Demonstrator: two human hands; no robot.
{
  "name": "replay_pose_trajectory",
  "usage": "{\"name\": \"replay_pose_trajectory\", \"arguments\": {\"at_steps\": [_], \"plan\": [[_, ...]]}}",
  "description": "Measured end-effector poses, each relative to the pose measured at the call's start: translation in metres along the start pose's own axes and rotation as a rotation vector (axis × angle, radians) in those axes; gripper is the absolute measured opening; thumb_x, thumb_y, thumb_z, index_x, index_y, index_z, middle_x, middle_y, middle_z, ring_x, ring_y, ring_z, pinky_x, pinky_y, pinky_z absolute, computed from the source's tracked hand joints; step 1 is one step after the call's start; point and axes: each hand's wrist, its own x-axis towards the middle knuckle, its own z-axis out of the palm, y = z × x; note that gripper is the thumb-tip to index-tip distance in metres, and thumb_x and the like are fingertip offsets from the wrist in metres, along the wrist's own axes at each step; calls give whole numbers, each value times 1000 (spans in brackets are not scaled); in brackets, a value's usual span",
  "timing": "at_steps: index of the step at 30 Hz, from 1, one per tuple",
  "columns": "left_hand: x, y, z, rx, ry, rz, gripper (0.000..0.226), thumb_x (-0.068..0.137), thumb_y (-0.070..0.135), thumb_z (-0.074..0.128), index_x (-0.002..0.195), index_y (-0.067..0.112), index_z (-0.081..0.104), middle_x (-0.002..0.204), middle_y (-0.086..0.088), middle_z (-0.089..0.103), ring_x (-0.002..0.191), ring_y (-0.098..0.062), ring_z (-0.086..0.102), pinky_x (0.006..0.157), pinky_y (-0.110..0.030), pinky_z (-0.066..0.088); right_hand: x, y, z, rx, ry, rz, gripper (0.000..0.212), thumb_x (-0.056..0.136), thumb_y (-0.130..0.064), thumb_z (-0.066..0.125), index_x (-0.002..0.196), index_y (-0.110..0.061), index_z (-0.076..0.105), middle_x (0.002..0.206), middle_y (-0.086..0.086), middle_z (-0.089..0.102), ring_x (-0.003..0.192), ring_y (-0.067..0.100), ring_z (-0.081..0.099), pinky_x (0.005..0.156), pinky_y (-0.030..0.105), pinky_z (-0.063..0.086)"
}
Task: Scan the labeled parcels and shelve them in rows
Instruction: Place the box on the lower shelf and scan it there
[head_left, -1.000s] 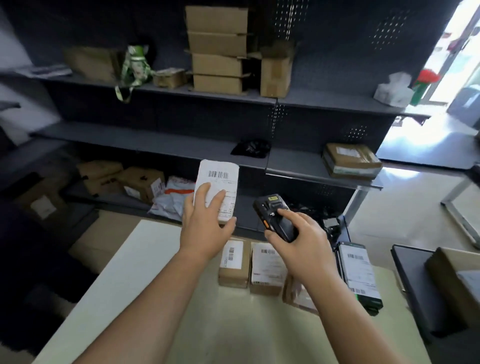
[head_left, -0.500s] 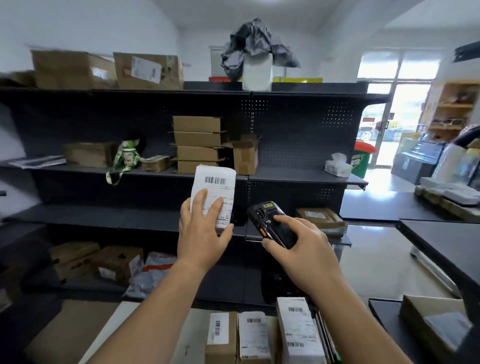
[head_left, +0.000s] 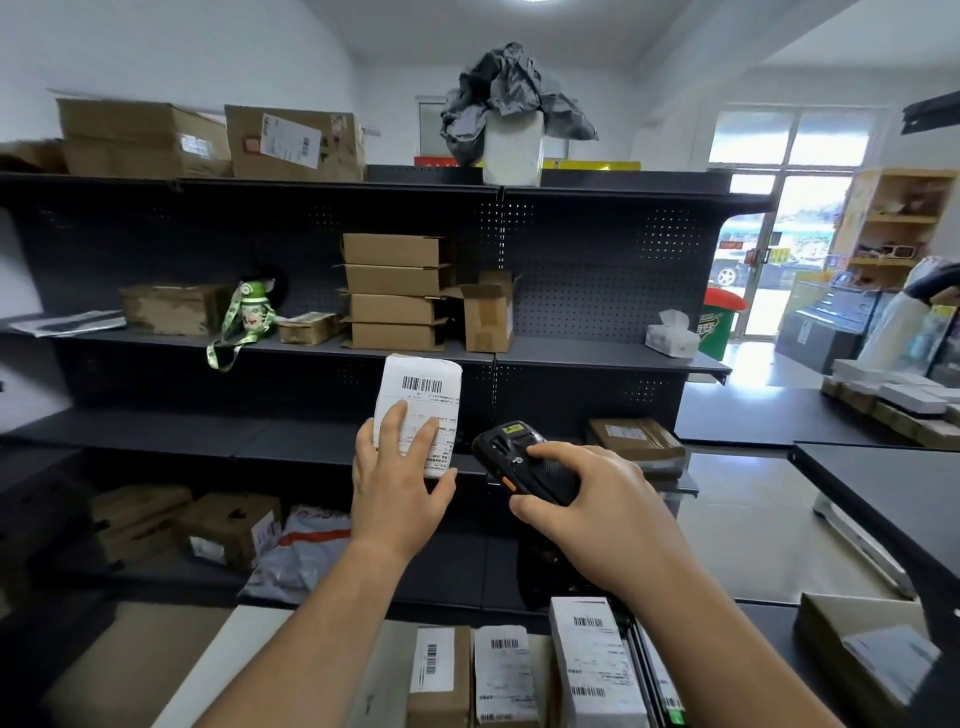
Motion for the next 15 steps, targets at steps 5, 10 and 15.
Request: {"name": "replay_pose_trajectory", "arguments": {"at_steps": [5, 10, 15], "plan": [[-4, 1, -1, 11, 8, 2, 59, 81, 40, 74, 134, 23, 54, 152, -4, 27, 137, -38, 25, 104, -59, 40, -4, 1, -4, -40, -71, 9, 56, 75, -56, 69, 128, -47, 56, 117, -16, 58, 110, 8, 51, 87, 28, 47], [-11, 4, 1, 23, 8, 9, 59, 80, 38, 74, 133, 22, 55, 152, -5, 28, 136, -38, 25, 104, -60, 41, -8, 3, -11, -67, -125, 5, 55, 75, -56, 69, 128, -48, 55, 115, -16, 58, 110, 8, 50, 84, 27, 46], [-18, 5, 3, 31, 12, 8, 58, 79, 36, 74, 132, 21, 56, 151, -6, 29, 135, -40, 26, 103, -60, 41, -13, 3, -17, -74, -168, 9, 53, 76, -56, 69, 127, -49, 55, 110, -15, 55, 105, 8, 51, 82, 28, 47]]}}
